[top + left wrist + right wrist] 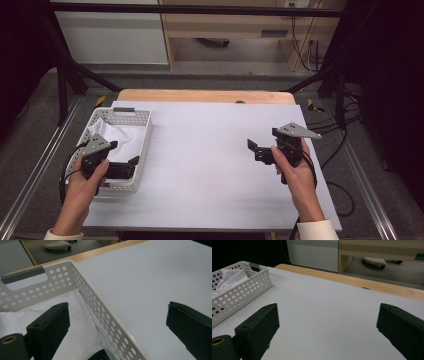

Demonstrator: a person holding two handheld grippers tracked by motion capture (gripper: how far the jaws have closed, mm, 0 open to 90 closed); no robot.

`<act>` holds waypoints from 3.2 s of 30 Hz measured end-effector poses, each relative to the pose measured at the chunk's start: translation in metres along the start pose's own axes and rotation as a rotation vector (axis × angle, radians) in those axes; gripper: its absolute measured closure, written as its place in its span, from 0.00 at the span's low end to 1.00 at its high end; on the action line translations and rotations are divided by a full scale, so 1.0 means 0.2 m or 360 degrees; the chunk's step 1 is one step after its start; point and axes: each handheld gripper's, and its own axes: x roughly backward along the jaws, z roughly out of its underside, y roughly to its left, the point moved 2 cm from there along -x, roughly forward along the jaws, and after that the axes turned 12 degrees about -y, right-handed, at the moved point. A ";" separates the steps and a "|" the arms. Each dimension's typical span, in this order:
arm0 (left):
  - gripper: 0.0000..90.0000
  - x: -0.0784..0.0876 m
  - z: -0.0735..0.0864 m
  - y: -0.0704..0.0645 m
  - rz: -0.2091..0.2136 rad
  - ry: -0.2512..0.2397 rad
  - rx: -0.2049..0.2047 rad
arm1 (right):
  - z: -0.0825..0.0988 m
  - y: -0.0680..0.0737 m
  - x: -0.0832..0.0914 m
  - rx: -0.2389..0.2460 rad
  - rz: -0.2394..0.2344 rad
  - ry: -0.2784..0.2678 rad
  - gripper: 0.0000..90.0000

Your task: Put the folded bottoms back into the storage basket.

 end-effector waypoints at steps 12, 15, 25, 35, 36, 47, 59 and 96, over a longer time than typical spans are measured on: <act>0.05 0.00 0.01 0.00 0.0004 0.0000 0.0007 | 0.05 -0.10 0.10 -0.0015 0.0078 -0.0011 0.06; 0.05 0.00 0.01 0.00 0.0006 0.0006 0.0004 | 0.07 -0.12 0.13 -0.0025 0.0096 -0.0004 0.06; 0.05 0.01 0.03 0.00 0.0014 -0.0001 0.0015 | 0.13 -0.20 0.23 -0.0062 0.0149 -0.0023 0.06; 0.05 0.02 0.03 0.01 0.0011 -0.0028 0.0030 | 0.16 -0.24 0.31 -0.0080 0.0191 -0.0062 0.07; 0.05 0.02 0.03 0.01 0.0008 -0.0035 0.0033 | 0.16 -0.24 0.31 -0.0080 0.0192 -0.0066 0.07; 0.05 0.03 0.03 0.03 -0.0004 -0.0050 0.0033 | 0.25 -0.25 0.34 -0.0088 0.0223 -0.0109 0.07; 0.05 0.03 0.04 0.03 -0.0009 -0.0057 0.0021 | 0.38 -0.22 0.33 -0.0097 0.0224 -0.0089 0.06; 0.05 0.02 0.07 -0.03 0.0016 -0.0078 0.0048 | 0.56 -0.08 0.20 -0.0011 0.0135 -0.0086 0.07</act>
